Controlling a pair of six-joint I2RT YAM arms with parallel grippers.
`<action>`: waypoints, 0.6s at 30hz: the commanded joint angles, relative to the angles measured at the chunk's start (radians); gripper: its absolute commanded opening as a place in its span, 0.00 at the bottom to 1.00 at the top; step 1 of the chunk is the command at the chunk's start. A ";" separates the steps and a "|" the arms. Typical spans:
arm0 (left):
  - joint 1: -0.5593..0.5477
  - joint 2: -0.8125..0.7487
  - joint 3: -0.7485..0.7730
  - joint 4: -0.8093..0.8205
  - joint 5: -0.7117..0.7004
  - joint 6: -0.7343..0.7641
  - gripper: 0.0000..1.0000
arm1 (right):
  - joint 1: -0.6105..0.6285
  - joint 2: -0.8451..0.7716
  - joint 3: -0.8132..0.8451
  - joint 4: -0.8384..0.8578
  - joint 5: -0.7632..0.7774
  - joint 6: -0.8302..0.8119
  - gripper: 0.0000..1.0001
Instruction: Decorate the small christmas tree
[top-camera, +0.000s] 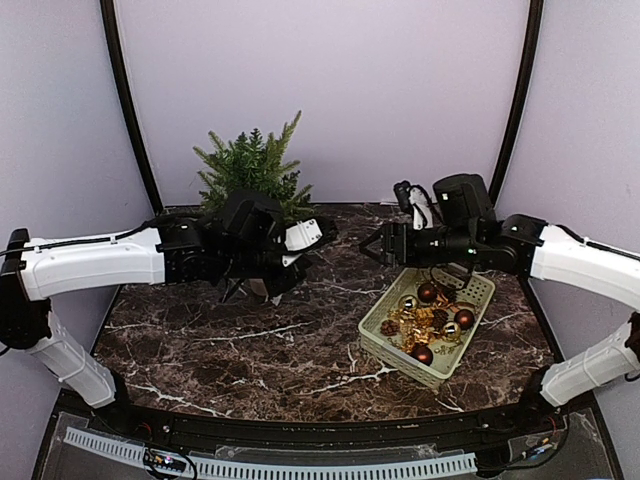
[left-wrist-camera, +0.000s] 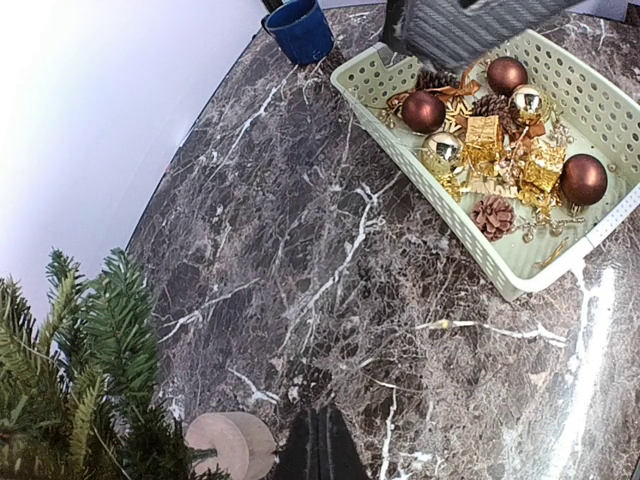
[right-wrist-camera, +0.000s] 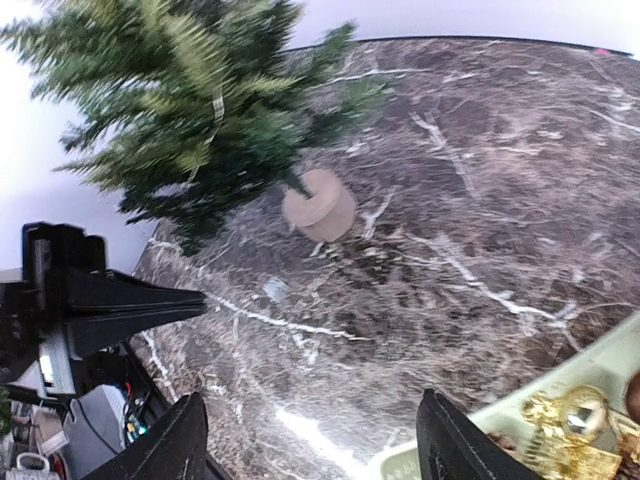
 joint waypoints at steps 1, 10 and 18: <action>0.005 -0.050 -0.019 0.027 0.002 -0.014 0.00 | -0.093 -0.035 -0.087 0.017 0.049 0.099 0.75; 0.007 -0.051 -0.033 0.038 0.003 -0.021 0.00 | -0.119 0.040 -0.111 0.101 0.082 0.161 0.74; 0.012 -0.045 -0.042 0.049 -0.001 -0.024 0.00 | -0.128 0.073 -0.141 -0.008 0.277 0.133 0.71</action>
